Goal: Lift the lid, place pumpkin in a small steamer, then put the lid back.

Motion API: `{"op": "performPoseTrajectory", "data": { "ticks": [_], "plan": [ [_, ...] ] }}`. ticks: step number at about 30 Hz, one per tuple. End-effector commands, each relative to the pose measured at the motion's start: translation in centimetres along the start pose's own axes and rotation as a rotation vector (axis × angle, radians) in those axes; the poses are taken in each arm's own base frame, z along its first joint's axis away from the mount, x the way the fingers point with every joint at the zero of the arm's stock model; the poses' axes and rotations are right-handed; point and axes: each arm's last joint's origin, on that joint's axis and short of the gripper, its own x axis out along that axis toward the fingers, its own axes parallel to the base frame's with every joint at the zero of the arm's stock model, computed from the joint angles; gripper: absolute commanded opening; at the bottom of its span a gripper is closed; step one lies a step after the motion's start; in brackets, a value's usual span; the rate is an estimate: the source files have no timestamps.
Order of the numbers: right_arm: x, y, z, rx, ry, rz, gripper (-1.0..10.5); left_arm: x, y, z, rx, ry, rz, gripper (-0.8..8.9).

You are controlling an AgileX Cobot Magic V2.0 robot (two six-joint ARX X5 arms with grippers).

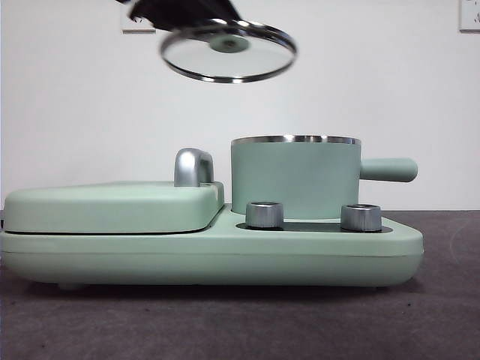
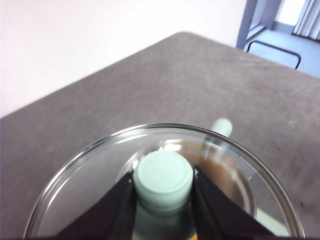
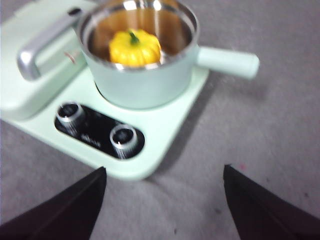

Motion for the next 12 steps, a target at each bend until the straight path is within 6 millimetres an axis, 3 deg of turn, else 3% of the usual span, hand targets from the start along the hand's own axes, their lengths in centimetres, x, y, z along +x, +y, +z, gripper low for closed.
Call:
{"op": "performPoseTrajectory", "data": {
  "ticks": [1, 12],
  "plan": [
    [-0.2, 0.0, -0.2, 0.012, 0.018, 0.0, 3.6, 1.6, -0.6, 0.6, 0.022, -0.076, -0.012, 0.1],
    [-0.4, 0.0, -0.6, 0.035, 0.044, -0.002, 3.6, 6.5, -1.8, -1.5, 0.052, -0.119, -0.021, 0.1]
  ]
}}
